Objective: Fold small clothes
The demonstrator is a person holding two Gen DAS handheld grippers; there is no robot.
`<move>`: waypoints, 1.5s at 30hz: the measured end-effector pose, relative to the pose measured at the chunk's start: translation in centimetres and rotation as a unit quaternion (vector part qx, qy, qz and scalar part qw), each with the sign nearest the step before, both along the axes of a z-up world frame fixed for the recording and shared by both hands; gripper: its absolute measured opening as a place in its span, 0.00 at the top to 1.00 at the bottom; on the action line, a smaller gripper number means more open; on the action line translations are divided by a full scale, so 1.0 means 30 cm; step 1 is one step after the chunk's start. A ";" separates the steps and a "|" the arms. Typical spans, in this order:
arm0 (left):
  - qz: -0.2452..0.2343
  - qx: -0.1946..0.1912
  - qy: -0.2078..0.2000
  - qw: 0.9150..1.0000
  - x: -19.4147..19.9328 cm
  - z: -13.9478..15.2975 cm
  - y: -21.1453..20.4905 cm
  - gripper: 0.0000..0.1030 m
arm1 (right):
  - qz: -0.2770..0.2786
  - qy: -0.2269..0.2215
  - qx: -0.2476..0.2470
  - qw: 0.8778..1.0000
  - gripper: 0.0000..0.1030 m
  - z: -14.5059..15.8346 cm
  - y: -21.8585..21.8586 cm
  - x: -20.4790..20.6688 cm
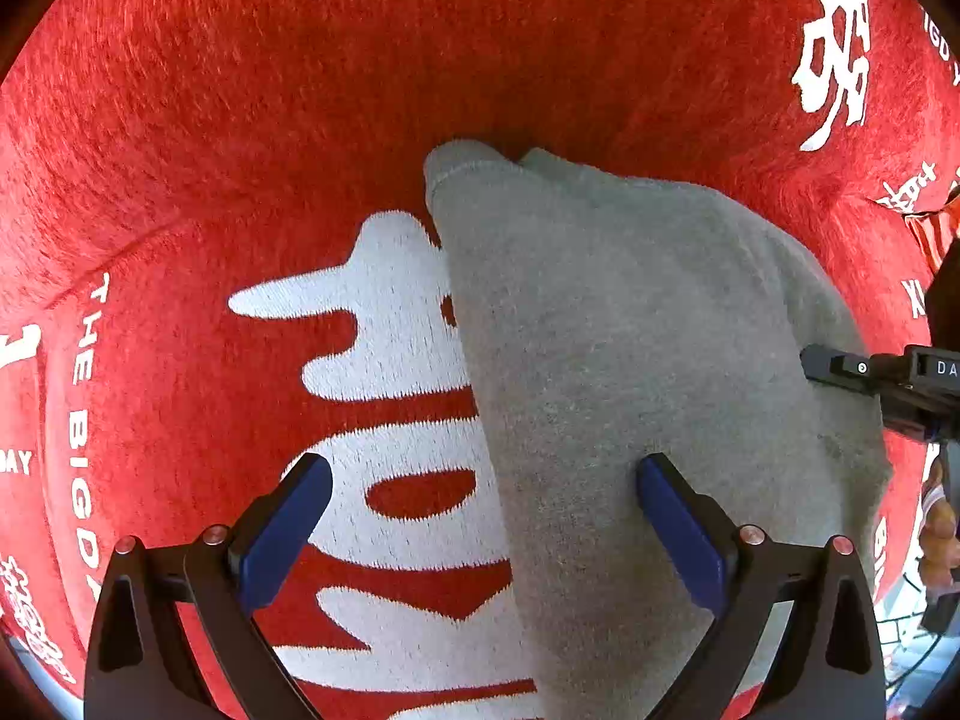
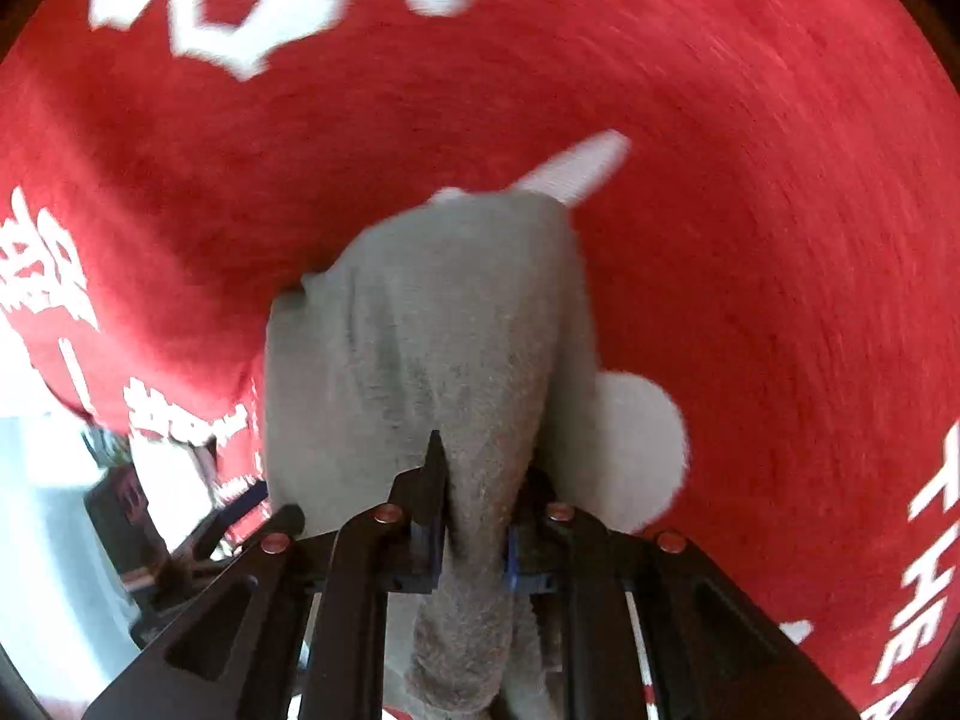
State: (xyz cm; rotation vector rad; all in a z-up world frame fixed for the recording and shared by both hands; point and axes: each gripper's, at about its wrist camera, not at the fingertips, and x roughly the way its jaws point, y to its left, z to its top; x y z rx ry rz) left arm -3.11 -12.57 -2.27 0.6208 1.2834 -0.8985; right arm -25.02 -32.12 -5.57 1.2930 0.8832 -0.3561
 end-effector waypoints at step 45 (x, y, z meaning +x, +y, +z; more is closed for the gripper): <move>-0.012 0.037 0.013 0.999 -0.114 0.109 0.308 0.01 | 0.012 0.197 -0.079 0.977 0.80 0.148 0.420 -0.263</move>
